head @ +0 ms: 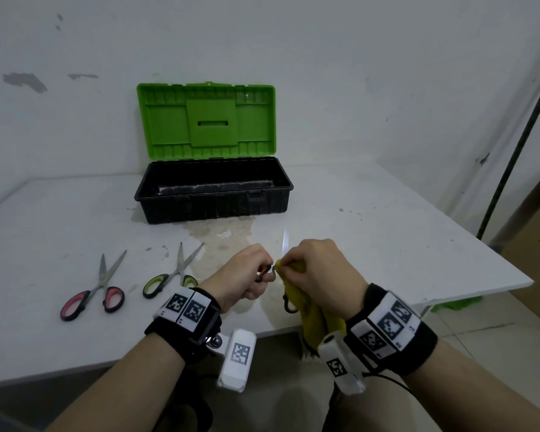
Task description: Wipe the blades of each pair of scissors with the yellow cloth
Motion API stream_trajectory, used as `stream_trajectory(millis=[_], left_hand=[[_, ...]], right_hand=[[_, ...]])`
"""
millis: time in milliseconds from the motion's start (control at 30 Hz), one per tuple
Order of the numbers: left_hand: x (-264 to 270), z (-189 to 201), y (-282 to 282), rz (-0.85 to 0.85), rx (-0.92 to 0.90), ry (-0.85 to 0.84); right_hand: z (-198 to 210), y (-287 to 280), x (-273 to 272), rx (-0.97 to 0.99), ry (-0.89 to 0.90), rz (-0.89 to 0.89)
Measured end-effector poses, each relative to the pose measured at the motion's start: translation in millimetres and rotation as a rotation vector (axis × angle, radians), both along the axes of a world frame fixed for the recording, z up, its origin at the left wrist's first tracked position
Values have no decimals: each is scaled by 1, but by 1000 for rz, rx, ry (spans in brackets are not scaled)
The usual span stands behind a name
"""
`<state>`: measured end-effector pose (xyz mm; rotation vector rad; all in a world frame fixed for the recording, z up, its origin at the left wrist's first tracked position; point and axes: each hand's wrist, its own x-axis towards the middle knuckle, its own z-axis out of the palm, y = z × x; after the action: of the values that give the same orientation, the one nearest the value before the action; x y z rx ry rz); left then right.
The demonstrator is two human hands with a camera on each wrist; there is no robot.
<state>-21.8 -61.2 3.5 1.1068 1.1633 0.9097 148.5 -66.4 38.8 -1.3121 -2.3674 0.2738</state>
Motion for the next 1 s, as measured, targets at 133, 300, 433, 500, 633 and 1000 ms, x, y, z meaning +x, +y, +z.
stream_trajectory(millis=[133,300,433,500,633,1000], left_hand=[[2,-2,-1,1,23,70],[-5,-2,0,34,-26,24],[-5,-4,5,54,93,169],[-4,-5,6,53,102,179],[-1,-1,7,56,123,195],[-3,-6,5,17,176,269]], right_hand=[[-10,-7,-11,-47,-18,28],[3,0,12,-55,100,-9],[8,5,19,-22,84,3],[7,8,17,2,81,32],[-2,15,8,17,54,48],[-9,14,13,32,79,66]])
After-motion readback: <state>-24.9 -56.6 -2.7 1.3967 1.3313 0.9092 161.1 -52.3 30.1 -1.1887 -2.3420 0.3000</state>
